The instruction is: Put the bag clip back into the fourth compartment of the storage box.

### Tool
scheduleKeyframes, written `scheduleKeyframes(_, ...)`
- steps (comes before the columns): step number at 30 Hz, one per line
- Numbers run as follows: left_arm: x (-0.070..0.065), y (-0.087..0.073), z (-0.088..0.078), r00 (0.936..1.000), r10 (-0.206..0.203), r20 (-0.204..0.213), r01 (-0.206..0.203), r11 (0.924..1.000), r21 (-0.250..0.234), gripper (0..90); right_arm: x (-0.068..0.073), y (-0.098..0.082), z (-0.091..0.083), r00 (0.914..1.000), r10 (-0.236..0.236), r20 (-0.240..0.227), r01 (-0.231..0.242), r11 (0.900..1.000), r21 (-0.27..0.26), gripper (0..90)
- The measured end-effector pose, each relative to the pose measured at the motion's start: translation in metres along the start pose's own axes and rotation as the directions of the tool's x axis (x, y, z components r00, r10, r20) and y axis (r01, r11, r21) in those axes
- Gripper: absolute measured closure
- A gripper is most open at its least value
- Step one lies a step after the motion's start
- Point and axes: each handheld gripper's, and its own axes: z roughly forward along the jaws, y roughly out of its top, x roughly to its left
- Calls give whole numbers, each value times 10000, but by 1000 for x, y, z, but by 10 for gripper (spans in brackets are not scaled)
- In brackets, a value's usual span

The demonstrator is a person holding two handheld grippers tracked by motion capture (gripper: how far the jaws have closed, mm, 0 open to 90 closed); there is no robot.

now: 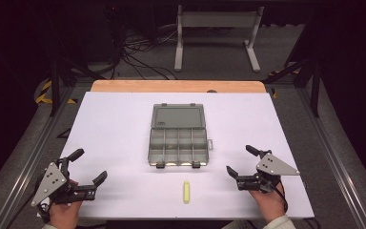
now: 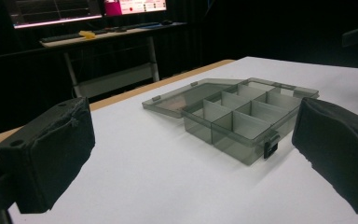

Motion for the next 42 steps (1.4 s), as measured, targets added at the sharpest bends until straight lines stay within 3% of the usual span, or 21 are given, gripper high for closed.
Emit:
scheduleKeyframes(6,-1,0,0,10000,14,36,-14,9998,-195,0,0,0,1,9999,94,-51,-93,9996,261,72)
scheduleKeyframes(19,0,-1,0,10000,-26,35,27,9997,-229,0,3,4,3,9999,87,-77,-85,9998,183,60)
scheduleKeyframes(26,0,-1,0,9999,-84,94,86,9998,-181,2,7,13,9,9985,194,-519,-173,9990,419,63)
scheduleKeyframes(38,0,-1,1,10000,-46,77,47,9999,-129,3,21,36,27,9897,110,-1427,-81,9998,206,59)
scheduleKeyframes(42,0,-1,1,9999,-66,84,68,9999,-147,3,29,43,34,9841,-118,-1772,133,9999,73,59)
